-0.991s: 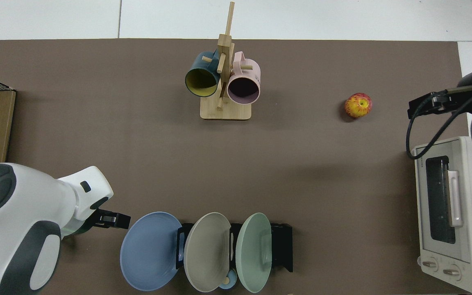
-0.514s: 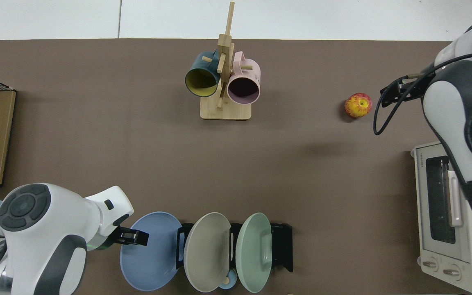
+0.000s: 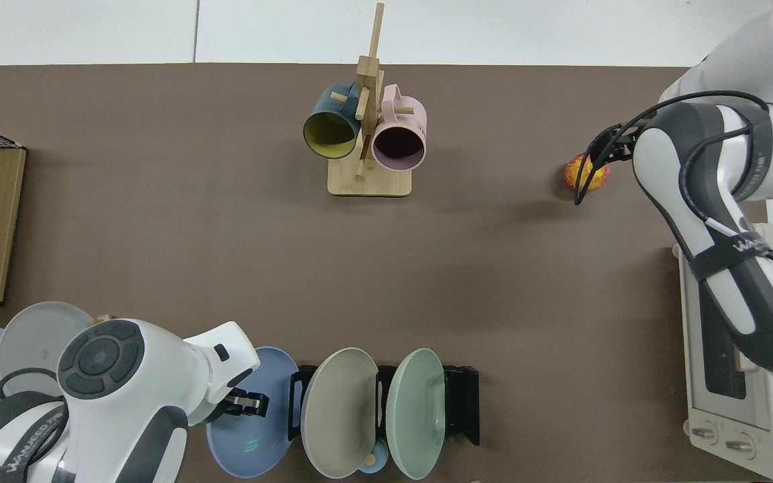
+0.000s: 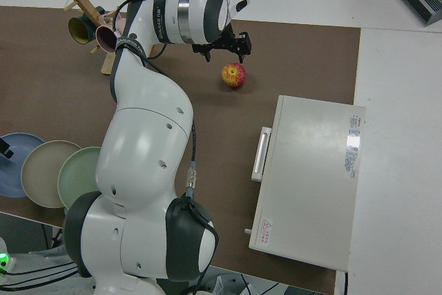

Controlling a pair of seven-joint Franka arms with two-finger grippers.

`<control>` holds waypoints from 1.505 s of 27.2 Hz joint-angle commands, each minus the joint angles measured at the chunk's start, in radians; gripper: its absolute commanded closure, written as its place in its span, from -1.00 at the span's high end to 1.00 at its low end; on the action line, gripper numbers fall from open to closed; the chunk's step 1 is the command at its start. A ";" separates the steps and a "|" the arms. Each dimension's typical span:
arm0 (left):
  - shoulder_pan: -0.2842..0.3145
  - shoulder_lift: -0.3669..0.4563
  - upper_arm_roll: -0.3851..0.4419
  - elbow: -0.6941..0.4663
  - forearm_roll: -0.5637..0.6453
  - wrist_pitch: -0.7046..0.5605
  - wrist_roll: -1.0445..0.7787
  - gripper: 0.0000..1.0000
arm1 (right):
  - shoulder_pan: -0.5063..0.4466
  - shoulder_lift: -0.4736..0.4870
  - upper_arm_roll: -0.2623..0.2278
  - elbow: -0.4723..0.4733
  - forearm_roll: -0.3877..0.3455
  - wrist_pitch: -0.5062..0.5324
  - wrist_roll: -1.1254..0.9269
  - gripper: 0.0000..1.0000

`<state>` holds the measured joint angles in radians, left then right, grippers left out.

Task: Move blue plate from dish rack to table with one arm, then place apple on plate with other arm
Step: 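Reach the left gripper to the blue plate while the right gripper approaches the apple, then lift the blue plate from the rack with the left gripper toward the table middle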

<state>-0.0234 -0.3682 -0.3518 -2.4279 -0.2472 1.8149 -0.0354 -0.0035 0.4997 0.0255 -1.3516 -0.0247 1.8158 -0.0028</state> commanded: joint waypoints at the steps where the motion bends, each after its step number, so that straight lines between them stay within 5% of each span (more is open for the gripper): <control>1: 0.000 -0.031 0.004 -0.025 -0.020 0.014 -0.001 -0.30 | -0.003 0.054 0.004 0.032 -0.012 0.048 0.018 1.00; 6: 0.007 -0.020 0.004 -0.013 -0.007 0.026 0.005 -0.55 | -0.003 0.095 0.004 0.031 -0.012 0.091 0.020 1.00; 11: 0.010 -0.012 0.004 0.009 0.000 0.026 0.002 -1.00 | 0.000 0.123 0.004 0.028 -0.015 0.122 0.020 1.00; 32: 0.108 0.011 0.019 0.190 0.080 -0.025 -0.009 -1.00 | 0.002 0.155 0.004 -0.073 -0.046 0.295 0.020 1.00; 41: 0.105 0.152 0.099 0.319 -0.029 0.021 0.005 -1.00 | 0.002 0.154 0.004 -0.126 -0.035 0.333 0.021 0.93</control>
<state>0.0754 -0.3240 -0.2923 -2.2117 -0.1952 1.8290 -0.0392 -0.0017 0.6639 0.0260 -1.4408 -0.0506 2.1183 -0.0028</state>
